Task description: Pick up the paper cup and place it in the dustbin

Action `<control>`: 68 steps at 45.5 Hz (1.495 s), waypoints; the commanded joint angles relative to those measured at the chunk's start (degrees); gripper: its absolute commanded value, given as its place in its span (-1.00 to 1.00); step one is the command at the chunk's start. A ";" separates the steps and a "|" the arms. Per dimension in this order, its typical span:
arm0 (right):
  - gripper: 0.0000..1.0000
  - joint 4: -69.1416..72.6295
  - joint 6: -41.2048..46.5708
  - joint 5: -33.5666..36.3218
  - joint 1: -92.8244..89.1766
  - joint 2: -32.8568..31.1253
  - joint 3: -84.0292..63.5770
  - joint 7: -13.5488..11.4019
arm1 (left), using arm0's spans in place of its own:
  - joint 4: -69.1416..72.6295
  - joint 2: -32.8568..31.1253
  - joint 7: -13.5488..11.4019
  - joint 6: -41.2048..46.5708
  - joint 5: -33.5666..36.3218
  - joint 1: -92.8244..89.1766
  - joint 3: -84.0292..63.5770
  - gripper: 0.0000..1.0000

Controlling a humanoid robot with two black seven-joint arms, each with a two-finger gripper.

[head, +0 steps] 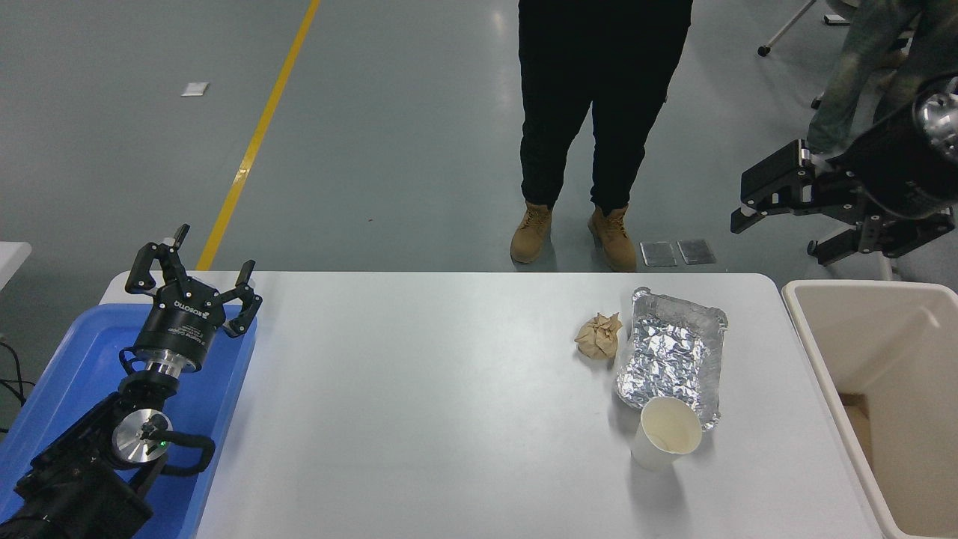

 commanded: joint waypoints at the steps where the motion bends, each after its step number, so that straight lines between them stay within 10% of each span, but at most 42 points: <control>1: 1.00 0.13 -1.05 1.48 -4.53 2.02 -0.69 -0.09 | 0.00 0.00 0.00 -0.01 0.00 0.00 0.00 0.97; 68: 0.95 -8.83 -35.33 0.51 -53.49 14.24 8.89 -0.09 | 0.00 0.00 0.00 0.08 0.00 0.00 0.00 0.97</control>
